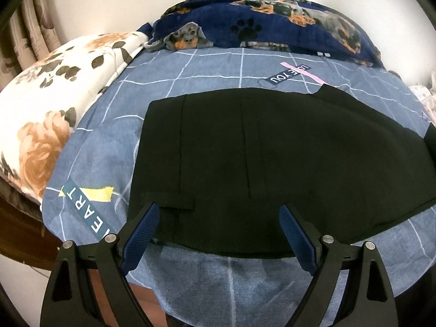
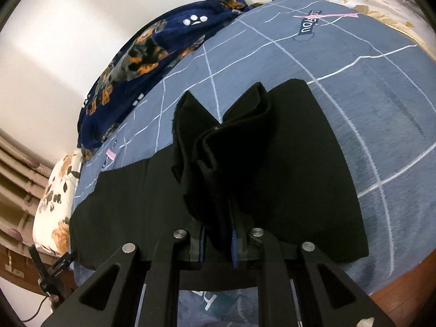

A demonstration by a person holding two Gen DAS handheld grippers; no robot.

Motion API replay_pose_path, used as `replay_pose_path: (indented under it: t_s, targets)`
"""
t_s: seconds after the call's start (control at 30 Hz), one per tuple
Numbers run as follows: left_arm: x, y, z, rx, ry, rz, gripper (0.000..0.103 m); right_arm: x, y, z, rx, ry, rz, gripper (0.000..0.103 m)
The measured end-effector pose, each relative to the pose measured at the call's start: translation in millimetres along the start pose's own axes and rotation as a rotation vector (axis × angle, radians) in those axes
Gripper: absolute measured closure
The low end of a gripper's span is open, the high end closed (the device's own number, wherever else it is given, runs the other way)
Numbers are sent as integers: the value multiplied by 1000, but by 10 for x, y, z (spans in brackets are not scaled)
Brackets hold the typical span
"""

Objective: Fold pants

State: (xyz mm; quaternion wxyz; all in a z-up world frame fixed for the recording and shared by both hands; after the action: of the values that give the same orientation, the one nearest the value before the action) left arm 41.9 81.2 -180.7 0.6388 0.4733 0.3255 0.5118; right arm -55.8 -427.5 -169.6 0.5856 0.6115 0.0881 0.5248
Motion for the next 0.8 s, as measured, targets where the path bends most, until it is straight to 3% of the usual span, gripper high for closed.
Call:
replay_pose_path:
  t_s: [0.8]
  targets:
    - [5, -41, 0, 25, 3, -6, 13, 360, -110, -78, 35, 136, -55, 87]
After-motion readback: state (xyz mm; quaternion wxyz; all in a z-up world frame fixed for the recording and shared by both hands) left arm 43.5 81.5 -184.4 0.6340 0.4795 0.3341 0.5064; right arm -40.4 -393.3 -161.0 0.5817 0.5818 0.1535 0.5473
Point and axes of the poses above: each gripper's, at about its wrist camera, not at the fingertips, and y roughly against the way its jaws point, x to its left, z to its top, the point moved 1 cm from there along -y, roughly the way its jaws point, and after that the axes turned 13 degrees about x, right-handed, at the moved point
